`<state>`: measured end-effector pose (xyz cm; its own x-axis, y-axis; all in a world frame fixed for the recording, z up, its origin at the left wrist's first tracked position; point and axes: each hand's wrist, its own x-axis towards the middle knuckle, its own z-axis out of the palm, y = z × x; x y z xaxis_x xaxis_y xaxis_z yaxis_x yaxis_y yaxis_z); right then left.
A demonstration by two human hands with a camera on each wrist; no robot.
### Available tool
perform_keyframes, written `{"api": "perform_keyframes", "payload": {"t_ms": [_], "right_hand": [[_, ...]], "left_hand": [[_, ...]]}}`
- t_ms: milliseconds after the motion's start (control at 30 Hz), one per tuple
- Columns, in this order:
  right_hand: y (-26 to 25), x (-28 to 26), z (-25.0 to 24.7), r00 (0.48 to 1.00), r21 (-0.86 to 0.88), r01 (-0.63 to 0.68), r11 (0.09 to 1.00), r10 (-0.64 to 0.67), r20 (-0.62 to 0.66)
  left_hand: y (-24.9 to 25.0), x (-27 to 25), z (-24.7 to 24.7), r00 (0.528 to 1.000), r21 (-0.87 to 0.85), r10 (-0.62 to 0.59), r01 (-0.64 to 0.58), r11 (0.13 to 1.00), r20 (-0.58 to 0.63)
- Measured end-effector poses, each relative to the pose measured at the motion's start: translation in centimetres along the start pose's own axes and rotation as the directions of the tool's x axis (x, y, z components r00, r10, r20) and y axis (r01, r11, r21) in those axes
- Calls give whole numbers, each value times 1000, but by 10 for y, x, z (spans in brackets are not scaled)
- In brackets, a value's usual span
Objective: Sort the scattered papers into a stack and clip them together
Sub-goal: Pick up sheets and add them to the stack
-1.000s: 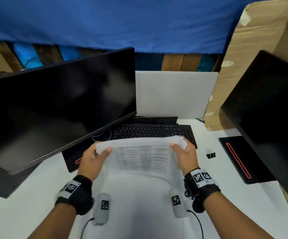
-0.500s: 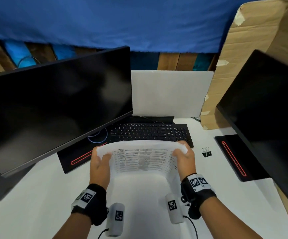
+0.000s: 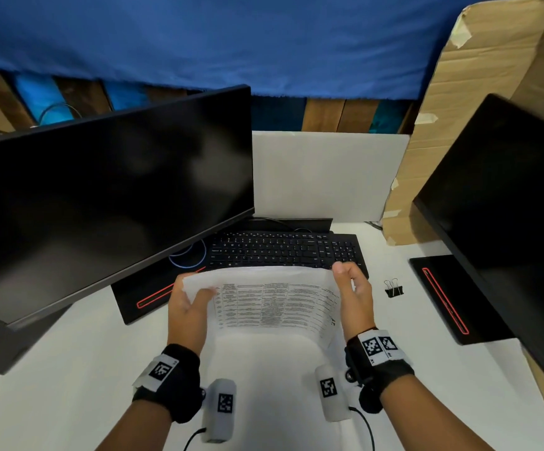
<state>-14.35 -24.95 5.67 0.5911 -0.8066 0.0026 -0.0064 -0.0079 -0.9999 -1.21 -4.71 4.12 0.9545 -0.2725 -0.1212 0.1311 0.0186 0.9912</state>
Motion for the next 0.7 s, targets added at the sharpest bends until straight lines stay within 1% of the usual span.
{"api": "perform_keyframes", "payload": {"t_ms": [67, 167, 300, 400, 467, 533, 633, 700], "right_hand": [[2, -1, 4, 999, 2, 20, 1000, -20, -44], [3, 1, 5, 992, 15, -14, 1000, 15, -123], [4, 1, 3, 992, 3, 9, 1000, -9, -127], [13, -7, -2, 993, -84, 29, 996, -38, -108], [24, -14, -7, 998, -138, -15, 990, 6, -62], [30, -20, -9, 996, -132, -89, 987, 86, -26], [30, -20, -7, 985, -119, -154, 981, 143, -91], [26, -16, -5, 978, -80, -172, 982, 160, -133]], "left_hand": [[0, -3, 1, 1000, -2, 20, -20, 1000, 10], [1, -5, 2, 999, -2, 39, -39, 999, 14], [1, -5, -2, 999, 4, 30, -30, 1000, 19], [-2, -3, -3, 1000, 41, 17, -18, 999, 23], [-7, -1, -4, 1000, 48, -23, 22, 999, 13], [-10, 0, -4, 997, 22, -82, 82, 996, 0], [-8, -5, 1, 989, -18, -149, 148, 989, -22], [-5, -5, 5, 986, -47, -161, 159, 986, -34]]}}
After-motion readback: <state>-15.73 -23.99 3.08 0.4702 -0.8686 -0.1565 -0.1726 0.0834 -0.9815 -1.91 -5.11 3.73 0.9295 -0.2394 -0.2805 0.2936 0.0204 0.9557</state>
